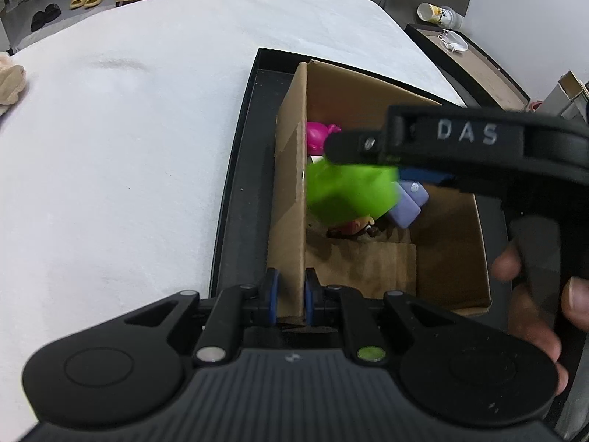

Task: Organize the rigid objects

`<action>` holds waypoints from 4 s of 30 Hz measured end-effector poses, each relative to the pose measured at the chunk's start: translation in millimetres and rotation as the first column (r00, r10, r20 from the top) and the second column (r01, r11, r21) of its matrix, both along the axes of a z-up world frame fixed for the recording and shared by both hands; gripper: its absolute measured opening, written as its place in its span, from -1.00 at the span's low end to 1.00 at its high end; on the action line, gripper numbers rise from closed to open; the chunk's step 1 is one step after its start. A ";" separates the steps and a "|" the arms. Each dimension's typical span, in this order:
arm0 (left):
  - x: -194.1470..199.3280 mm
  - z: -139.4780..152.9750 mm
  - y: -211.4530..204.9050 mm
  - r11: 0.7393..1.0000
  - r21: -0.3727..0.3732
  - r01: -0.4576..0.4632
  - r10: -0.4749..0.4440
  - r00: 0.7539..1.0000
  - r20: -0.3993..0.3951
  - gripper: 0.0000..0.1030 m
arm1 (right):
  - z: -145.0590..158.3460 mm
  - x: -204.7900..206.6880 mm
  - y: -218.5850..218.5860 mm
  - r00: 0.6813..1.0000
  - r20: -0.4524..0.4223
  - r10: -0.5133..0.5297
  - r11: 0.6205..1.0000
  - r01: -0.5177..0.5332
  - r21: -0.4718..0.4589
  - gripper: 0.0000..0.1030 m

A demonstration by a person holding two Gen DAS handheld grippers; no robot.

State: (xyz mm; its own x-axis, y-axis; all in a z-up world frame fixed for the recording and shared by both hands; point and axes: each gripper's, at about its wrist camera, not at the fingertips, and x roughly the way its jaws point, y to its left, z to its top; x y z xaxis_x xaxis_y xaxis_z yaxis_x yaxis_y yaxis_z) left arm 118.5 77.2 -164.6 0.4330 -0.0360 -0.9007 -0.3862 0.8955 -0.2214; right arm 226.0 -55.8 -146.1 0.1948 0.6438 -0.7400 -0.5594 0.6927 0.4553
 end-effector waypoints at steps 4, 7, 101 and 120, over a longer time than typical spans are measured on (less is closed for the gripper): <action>0.3 1.7 -0.6 1.000 0.003 0.003 -0.003 1.000 -0.002 -0.75 | 0.6 -4.5 -1.8 1.000 0.007 0.005 1.000 -0.005 -0.015 0.13; -1.5 4.5 -2.1 1.000 0.011 0.001 -0.001 1.000 -0.002 -0.75 | 8.3 -4.5 -5.5 1.000 0.028 0.001 1.000 0.000 -0.009 0.14; -184.9 224.9 -72.8 0.977 0.213 0.022 -0.097 0.933 0.347 0.90 | 207.1 -217.0 -179.5 0.805 0.446 -0.392 0.896 0.444 -0.014 1.00; -213.1 234.8 -73.8 0.971 0.237 0.020 -0.106 0.929 0.356 0.90 | 216.3 -239.0 -180.1 0.786 0.480 -0.389 0.893 0.449 -0.012 1.00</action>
State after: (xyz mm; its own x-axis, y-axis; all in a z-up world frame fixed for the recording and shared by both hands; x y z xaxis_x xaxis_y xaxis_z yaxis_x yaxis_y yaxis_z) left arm -94.6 3.5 70.2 0.7352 0.1111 -0.6687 -0.2586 0.9578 -0.1252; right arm -13.0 -235.9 70.3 0.7565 0.3328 -0.5630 -0.3216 0.9389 0.1228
